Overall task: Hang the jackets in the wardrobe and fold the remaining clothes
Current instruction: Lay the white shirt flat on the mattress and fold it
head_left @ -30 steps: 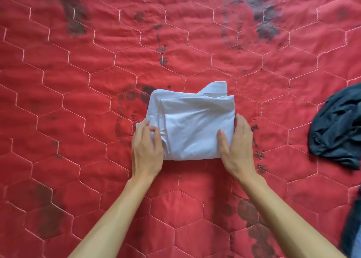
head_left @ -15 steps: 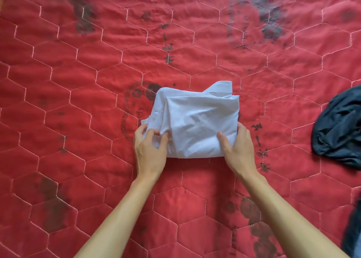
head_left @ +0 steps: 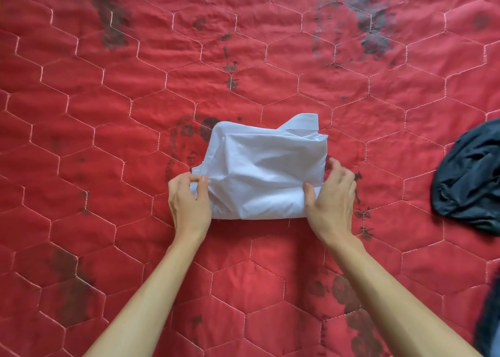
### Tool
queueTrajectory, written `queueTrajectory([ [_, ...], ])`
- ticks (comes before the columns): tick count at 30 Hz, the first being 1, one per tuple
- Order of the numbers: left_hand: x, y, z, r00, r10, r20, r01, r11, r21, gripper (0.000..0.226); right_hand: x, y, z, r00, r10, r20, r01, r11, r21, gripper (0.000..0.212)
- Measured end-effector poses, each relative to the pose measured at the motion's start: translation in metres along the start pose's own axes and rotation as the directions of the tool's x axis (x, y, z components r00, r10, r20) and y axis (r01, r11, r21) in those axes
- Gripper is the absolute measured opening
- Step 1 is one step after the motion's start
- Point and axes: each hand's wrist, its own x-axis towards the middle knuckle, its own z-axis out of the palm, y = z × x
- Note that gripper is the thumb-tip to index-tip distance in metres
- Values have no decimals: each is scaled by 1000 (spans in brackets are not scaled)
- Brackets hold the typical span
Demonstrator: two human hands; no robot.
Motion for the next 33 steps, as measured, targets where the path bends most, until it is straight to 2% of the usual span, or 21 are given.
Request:
queueTrajectory([
  [2, -3, 4, 1, 963, 241, -118, -241, 970, 20, 25, -4, -10, -1, 974, -194, -118, 186, 980, -71, 72],
  [3, -4, 8, 3, 903, 409, -131, -404, 913, 61, 32, -6, -16, 0, 944, -308, -118, 299, 950, -89, 71],
  [4, -6, 13, 7, 818, 568, -86, -560, 822, 100, 35, -7, -23, 3, 906, -415, -81, 406, 907, -112, 69],
  [6, -8, 21, 22, 642, 750, 161, -767, 627, 140, 40, -6, -34, 17, 831, -553, 60, 554, 816, -161, 63],
  [7, -7, 21, 31, 581, 756, 300, -813, 551, 188, 44, -4, -35, 25, 804, -576, 145, 594, 784, -179, 61],
  [8, -2, 16, 41, 561, 720, 407, -827, 493, 268, 48, 0, -34, 32, 787, -573, 227, 614, 764, -198, 60],
  [9, 5, 11, 47, 594, 652, 471, -804, 476, 357, 52, 7, -32, 36, 778, -554, 295, 619, 756, -214, 60],
  [10, 14, 5, 51, 666, 571, 480, -746, 507, 432, 56, 15, -27, 39, 770, -532, 351, 622, 749, -228, 60],
  [12, 31, -10, 51, 827, 394, 401, -561, 635, 532, 64, 31, -19, 37, 754, -513, 410, 635, 730, -254, 64],
  [13, 38, -16, 50, 880, 304, 365, -468, 689, 554, 65, 37, -14, 36, 754, -510, 414, 636, 725, -265, 68],
  [15, 42, -18, 47, 914, 184, 361, -373, 733, 570, 68, 43, -7, 32, 797, -471, 380, 585, 758, -287, 72],
  [18, 37, -7, 45, 925, 159, 347, -344, 741, 578, 70, 42, 2, 26, 920, -292, 262, 366, 879, -306, 74],
  [20, 26, 6, 44, 966, 141, 215, -237, 814, 530, 71, 37, 2, 21, 958, -188, 218, 242, 935, -260, 73],
  [22, 8, 15, 39, 996, 67, 57, -84, 917, 390, 73, 28, -3, 12, 986, -106, 126, 121, 985, -122, 75],
  [24, -4, 16, 31, 992, -122, 24, 113, 968, 224, 74, 21, -10, 0, 999, 28, 37, -29, 999, 39, 72],
  [25, -8, 16, 27, 973, -227, 48, 216, 961, 170, 73, 18, -10, -4, 989, 128, 69, -134, 987, 90, 69],
  [26, -9, 10, 24, 949, -303, 91, 289, 947, 141, 70, 15, -9, -9, 963, 227, 146, -245, 961, 125, 64],
  [28, -9, 5, 12, 888, -400, 225, 380, 916, 130, 61, 10, -5, -19, 860, 378, 344, -462, 862, 208, 59],
  [31, -14, 9, -11, 716, -479, 508, 512, 855, 84, 41, -1, -3, -38, 671, 402, 623, -675, 679, 289, 44],
  [33, -22, 17, -29, 657, -454, 602, 509, 856, 90, 30, -13, -8, -56, 603, 346, 719, -716, 632, 296, 34],
])
